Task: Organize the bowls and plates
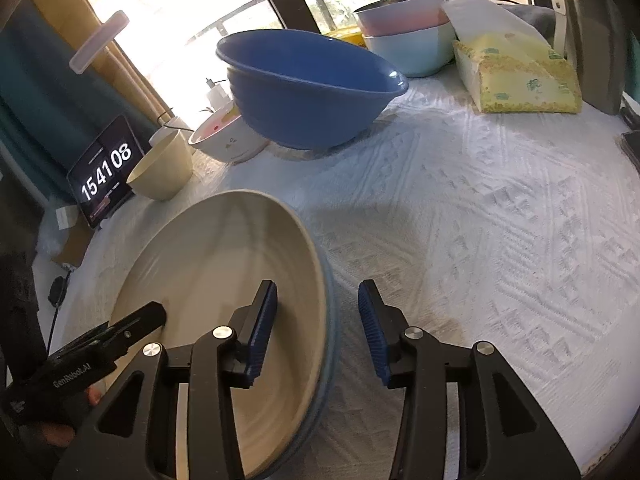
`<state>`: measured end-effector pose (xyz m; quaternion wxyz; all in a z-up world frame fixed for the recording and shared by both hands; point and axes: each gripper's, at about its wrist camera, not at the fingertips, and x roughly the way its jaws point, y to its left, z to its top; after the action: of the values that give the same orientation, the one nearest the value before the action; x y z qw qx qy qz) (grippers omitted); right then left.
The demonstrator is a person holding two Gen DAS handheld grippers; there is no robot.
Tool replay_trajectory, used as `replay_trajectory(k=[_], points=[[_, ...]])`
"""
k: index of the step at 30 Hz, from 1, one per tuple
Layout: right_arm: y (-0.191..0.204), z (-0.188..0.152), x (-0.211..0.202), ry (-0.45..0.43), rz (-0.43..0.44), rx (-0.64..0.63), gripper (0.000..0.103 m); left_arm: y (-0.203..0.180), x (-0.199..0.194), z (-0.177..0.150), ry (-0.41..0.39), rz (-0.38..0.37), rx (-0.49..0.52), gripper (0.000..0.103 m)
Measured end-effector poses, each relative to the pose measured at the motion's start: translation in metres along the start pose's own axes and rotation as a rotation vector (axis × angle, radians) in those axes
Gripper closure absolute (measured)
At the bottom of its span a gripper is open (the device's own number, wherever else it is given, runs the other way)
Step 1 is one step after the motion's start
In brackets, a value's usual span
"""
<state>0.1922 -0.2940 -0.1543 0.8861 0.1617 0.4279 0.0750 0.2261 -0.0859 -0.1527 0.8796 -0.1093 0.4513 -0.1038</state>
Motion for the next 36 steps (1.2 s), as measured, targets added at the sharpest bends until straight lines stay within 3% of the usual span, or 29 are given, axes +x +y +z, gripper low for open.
replay_trajectory(k=[3, 8, 36], points=[[0.007, -0.003, 0.002, 0.003, 0.008, -0.016, 0.058, -0.007, -0.001, -0.002, -0.002, -0.038, 0.035, 0.039], [0.008, -0.001, 0.004, 0.0, -0.007, -0.001, 0.058, -0.009, -0.004, -0.003, -0.007, -0.036, 0.042, 0.044], [0.029, 0.003, -0.01, -0.007, -0.002, -0.019, 0.058, 0.002, -0.037, -0.003, -0.074, -0.012, 0.051, 0.045]])
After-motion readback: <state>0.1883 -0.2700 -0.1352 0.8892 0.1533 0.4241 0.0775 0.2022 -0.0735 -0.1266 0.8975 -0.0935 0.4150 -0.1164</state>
